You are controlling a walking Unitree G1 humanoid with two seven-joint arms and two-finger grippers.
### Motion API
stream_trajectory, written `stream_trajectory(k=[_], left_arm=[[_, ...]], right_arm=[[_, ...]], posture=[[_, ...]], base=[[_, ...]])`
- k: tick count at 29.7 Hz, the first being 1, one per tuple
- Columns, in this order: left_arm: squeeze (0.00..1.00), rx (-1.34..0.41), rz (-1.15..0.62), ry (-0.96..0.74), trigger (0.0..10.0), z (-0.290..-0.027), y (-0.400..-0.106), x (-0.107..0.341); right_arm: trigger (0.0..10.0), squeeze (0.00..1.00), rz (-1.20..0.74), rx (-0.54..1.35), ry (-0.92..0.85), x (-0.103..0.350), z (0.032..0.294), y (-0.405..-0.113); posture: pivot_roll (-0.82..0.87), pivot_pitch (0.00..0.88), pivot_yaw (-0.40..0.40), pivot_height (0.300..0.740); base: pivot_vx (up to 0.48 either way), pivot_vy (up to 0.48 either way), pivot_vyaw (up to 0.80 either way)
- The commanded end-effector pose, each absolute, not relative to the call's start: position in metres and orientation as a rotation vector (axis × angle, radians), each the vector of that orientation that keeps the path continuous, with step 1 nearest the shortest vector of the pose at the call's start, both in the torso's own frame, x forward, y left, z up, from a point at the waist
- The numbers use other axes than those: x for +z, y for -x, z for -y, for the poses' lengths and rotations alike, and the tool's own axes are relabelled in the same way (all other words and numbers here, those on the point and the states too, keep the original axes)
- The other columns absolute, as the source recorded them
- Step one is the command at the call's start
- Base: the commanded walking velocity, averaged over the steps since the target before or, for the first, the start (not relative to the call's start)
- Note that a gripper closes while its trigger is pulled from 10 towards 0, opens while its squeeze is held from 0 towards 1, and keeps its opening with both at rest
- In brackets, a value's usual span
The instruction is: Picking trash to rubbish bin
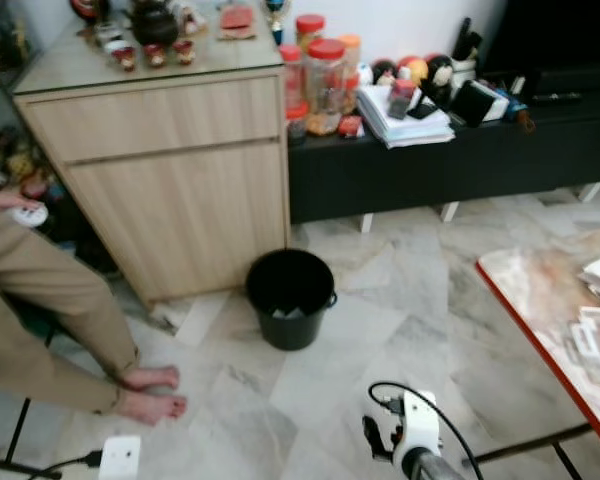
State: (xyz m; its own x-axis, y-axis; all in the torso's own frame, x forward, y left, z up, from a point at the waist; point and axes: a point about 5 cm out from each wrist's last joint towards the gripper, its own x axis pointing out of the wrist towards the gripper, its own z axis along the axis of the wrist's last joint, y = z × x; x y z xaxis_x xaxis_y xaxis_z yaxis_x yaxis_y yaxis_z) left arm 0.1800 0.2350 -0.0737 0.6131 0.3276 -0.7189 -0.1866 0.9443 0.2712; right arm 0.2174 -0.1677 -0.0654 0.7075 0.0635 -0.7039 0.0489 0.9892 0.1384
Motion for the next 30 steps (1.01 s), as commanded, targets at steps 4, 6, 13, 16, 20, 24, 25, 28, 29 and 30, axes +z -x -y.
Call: stream_trajectory(k=[4,6,13,16,20,24,25,28,29,30], left_arm=[[0.00,0.326,-0.872,-0.176,10.0,-0.2444,-0.1759,-0.0734],[0.00,0.327,-0.870,-0.175,10.0,-0.2443,-0.1762,-0.0732],[0.00,0.331,-0.868,-0.175,10.0,-0.2452,-0.1770,-0.0726],[0.00,0.330,-0.865,-0.177,10.0,-0.2460,-0.1780,-0.0719],[0.00,0.326,-0.864,-0.180,10.0,-0.2460,-0.1786,-0.0716],[0.00,0.327,-0.861,-0.179,10.0,-0.2466,-0.1795,-0.0710],[0.00,0.328,-0.861,-0.179,10.0,-0.2467,-0.1797,-0.0709],[0.00,0.330,-0.857,-0.180,10.0,-0.2473,-0.1806,-0.0702],[0.00,0.330,-0.857,-0.180,10.0,-0.2473,-0.1806,-0.0702],[0.00,0.332,-0.856,-0.179,10.0,-0.2478,-0.1808,-0.0699]], right_arm=[[10.0,0.00,-0.793,0.009,-0.164,-0.0659,0.1629,-0.2176],[10.0,0.00,-0.791,0.018,-0.165,-0.0656,0.1621,-0.2182],[10.0,0.00,-0.777,-0.004,-0.172,-0.0646,0.1634,-0.2194],[10.0,0.00,-0.775,0.011,-0.162,-0.0643,0.1624,-0.2197],[10.0,0.00,-0.772,0.008,-0.161,-0.0642,0.1622,-0.2198],[10.0,0.00,-0.771,0.015,-0.159,-0.0640,0.1613,-0.2201],[10.0,0.00,-0.771,0.015,-0.160,-0.0640,0.1612,-0.2202],[10.0,0.00,-0.770,0.027,-0.153,-0.0634,0.1598,-0.2213],[10.0,0.00,-0.770,0.027,-0.153,-0.0634,0.1598,-0.2213],[10.0,0.00,-0.767,0.032,-0.150,-0.0630,0.1594,-0.2218]], posture=[[0.09,0.144,-0.010,0.740],[0.09,0.146,-0.010,0.740],[0.09,0.150,-0.004,0.740],[0.08,0.151,0.000,0.740],[0.09,0.151,0.000,0.740],[0.09,0.152,0.001,0.740],[0.09,0.152,0.002,0.740],[0.09,0.151,0.002,0.740],[0.09,0.151,0.002,0.740],[0.09,0.151,0.002,0.740]], base=[[0.306,0.000,0.00],[0.304,0.000,0.00],[0.305,0.000,0.00],[0.304,0.000,0.00],[0.305,0.000,0.00],[0.303,0.000,0.00],[0.304,0.000,0.00],[0.301,0.000,0.00],[0.300,0.000,0.00],[0.296,0.000,0.00]])
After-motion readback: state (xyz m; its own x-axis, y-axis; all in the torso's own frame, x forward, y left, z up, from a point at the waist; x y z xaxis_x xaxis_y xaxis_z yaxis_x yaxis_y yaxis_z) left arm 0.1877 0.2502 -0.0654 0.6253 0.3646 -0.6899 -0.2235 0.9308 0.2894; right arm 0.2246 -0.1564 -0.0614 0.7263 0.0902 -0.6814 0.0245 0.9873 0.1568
